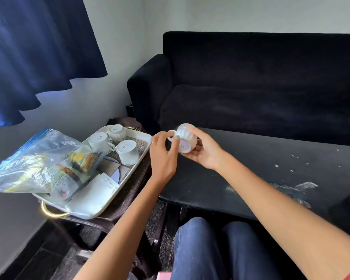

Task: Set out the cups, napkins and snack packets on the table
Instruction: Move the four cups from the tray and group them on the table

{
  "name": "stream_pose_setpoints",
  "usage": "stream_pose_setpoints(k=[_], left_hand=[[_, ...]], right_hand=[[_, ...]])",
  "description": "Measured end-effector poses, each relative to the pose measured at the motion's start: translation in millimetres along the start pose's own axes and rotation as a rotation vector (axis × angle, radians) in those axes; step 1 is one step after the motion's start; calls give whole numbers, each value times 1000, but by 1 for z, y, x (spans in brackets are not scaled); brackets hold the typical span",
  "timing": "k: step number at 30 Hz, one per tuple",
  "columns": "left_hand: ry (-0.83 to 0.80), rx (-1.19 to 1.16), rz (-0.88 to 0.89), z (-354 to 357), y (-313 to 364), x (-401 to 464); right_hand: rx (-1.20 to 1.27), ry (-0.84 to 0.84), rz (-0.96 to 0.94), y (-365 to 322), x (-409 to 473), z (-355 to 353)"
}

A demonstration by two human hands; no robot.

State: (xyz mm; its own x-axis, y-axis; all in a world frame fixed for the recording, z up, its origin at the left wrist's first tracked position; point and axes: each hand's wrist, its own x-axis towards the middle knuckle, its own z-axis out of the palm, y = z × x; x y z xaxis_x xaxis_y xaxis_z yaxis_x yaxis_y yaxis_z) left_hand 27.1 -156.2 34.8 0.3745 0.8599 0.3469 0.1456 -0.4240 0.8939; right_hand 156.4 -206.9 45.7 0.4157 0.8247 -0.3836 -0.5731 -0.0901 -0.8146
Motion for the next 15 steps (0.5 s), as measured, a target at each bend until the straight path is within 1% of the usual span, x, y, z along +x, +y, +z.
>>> stream_pose_setpoints(k=[2, 4, 5, 6, 9, 13, 15], left_hand=[[-51, -174, -237, 0, 4, 1], [-171, -343, -477, 0, 9, 3], [-228, -382, -551, -1, 10, 5], [-280, -385, -585, -2, 11, 7], [-404, -351, -587, -6, 9, 12], [-576, -307, -530, -10, 4, 19], [-622, -277, -502, -9, 0, 22]], right_hand=[[-46, -21, 1, 1, -4, -6], [-91, -70, 0, 2, -10, -11], [-107, -93, -4, 3, -13, -14], [-112, -113, -9, 3, -15, -16], [-119, -169, -18, 3, -19, -25], [-303, -189, -35, -2, -23, -35], [-330, -211, -50, -4, -24, -41]])
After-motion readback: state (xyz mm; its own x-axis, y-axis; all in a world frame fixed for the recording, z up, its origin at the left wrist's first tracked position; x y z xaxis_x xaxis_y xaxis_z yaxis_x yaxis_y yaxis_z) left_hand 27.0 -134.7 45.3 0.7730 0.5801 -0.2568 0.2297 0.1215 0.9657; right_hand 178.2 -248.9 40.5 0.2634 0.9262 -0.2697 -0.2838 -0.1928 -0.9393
